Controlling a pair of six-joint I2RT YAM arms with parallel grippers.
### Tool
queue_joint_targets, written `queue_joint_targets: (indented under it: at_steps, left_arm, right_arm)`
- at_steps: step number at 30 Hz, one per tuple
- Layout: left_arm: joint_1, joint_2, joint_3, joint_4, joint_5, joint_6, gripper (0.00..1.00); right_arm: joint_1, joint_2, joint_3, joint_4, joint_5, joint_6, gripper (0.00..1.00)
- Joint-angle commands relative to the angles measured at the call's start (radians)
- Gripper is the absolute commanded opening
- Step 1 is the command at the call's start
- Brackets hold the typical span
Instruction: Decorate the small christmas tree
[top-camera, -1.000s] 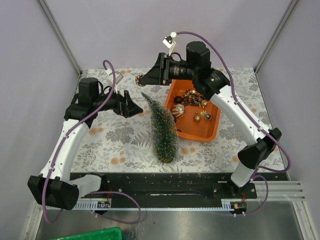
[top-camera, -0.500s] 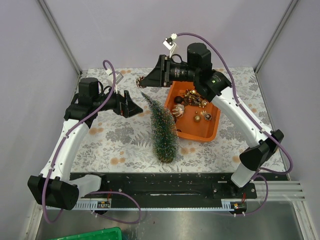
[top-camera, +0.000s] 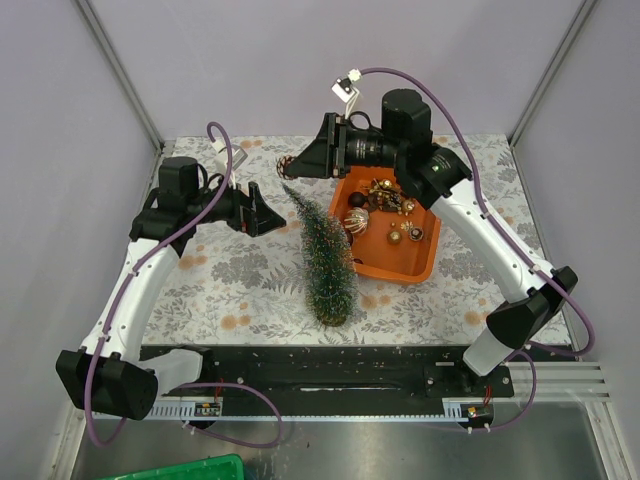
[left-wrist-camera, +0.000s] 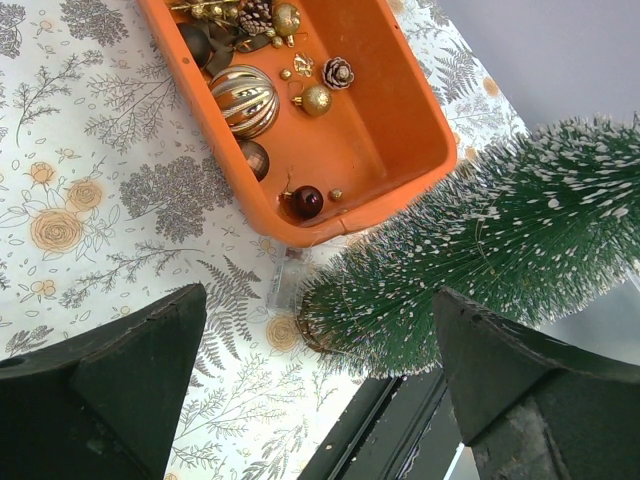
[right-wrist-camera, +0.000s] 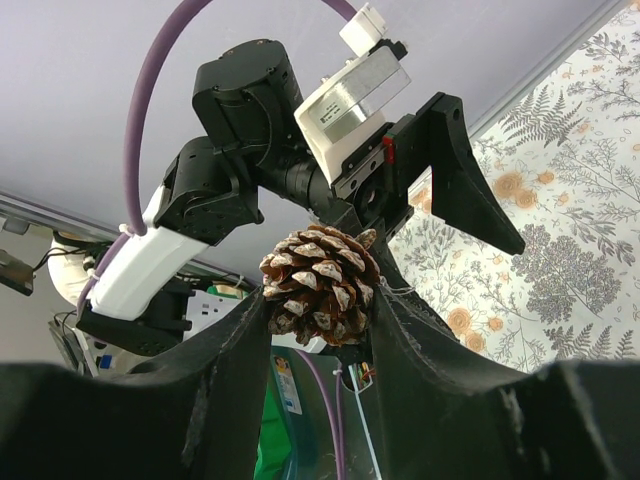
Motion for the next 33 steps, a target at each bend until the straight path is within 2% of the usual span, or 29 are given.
queue_joint_targets:
  at_steps: [1, 21, 33]
  left_arm:
    - [0.005, -0.032, 0.001, 0.049, -0.009, 0.003, 0.99]
    - [0.005, -0.033, -0.012, 0.054, -0.006, -0.001, 0.99]
    - [0.005, -0.029, -0.014, 0.063, -0.006, -0.009, 0.99]
  right_arm:
    - [0.012, -0.038, -0.005, 0.015, 0.002, -0.017, 0.41]
    - [0.014, 0.044, 0.087, 0.006, 0.005, -0.026, 0.40]
    - [0.018, -0.010, 0.032, 0.012, -0.005, -0.040, 0.39]
